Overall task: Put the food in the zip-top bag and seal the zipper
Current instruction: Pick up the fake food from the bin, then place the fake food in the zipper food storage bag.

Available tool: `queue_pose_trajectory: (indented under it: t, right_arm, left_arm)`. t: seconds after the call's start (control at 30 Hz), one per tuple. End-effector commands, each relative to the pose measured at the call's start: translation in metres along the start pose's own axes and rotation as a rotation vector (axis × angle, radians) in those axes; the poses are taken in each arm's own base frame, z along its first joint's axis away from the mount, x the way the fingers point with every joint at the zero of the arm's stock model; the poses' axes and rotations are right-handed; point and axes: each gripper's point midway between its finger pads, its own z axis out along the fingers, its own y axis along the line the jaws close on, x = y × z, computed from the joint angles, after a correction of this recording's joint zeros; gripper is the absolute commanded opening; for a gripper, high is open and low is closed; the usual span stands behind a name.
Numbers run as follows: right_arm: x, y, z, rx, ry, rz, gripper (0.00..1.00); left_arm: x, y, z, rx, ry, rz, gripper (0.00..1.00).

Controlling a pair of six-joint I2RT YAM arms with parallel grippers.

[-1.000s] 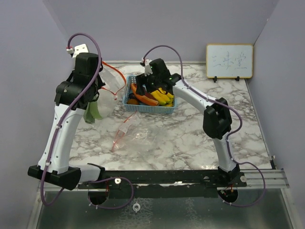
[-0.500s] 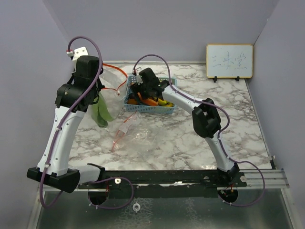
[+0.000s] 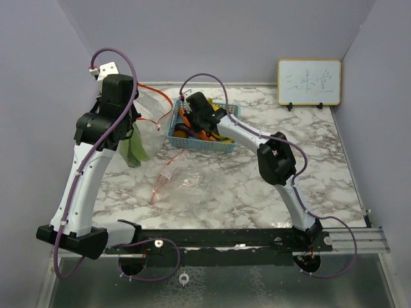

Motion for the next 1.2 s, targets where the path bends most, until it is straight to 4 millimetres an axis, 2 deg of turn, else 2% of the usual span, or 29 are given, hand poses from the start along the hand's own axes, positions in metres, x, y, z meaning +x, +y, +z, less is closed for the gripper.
queue_pose_trajectory:
  t: [0.0,0.13,0.27,0.4,0.5,0.6,0.7,0.83,1.0,1.17]
  right_arm:
    - [-0.049,-0.015,-0.033,0.062,-0.111,0.041,0.02]
    - [-0.080,-0.023,-0.068,0.046,-0.205,0.096,0.02]
    - [-0.105,-0.042,-0.107,0.015,-0.290,0.214,0.02]
    - [-0.128,-0.064,-0.151,-0.073,-0.377,0.357,0.02]
    - [-0.146,-0.071,-0.189,-0.192,-0.482,0.447,0.02]
    - [-0.159,-0.057,-0.225,-0.429,-0.578,0.549,0.02]
    - [-0.169,-0.035,-0.262,-0.697,-0.692,0.683,0.02]
    - [-0.182,-0.012,-0.295,-0.941,-0.828,0.793,0.02]
    - [-0.212,0.002,-0.320,-0.906,-0.990,0.739,0.02]
    - [-0.224,-0.015,-0.341,-0.848,-1.094,0.803,0.02]
  left_arm:
    - [-0.009,-0.009,-0.001,0.040,-0.026,-0.029,0.00]
    - [-0.004,-0.013,0.000,0.063,-0.013,-0.041,0.00]
    - [-0.003,-0.016,0.001,0.079,-0.009,-0.050,0.00]
    - [0.000,-0.026,0.002,0.123,0.000,-0.072,0.00]
    - [0.006,-0.036,0.004,0.173,0.015,-0.097,0.00]
    - [0.013,-0.047,0.006,0.225,0.040,-0.115,0.00]
    - [0.014,-0.060,0.004,0.288,0.056,-0.136,0.00]
    - [0.013,-0.078,-0.002,0.379,0.075,-0.184,0.00]
    - [0.024,-0.096,-0.002,0.450,0.142,-0.235,0.00]
    - [0.031,-0.106,-0.004,0.495,0.179,-0.267,0.00]
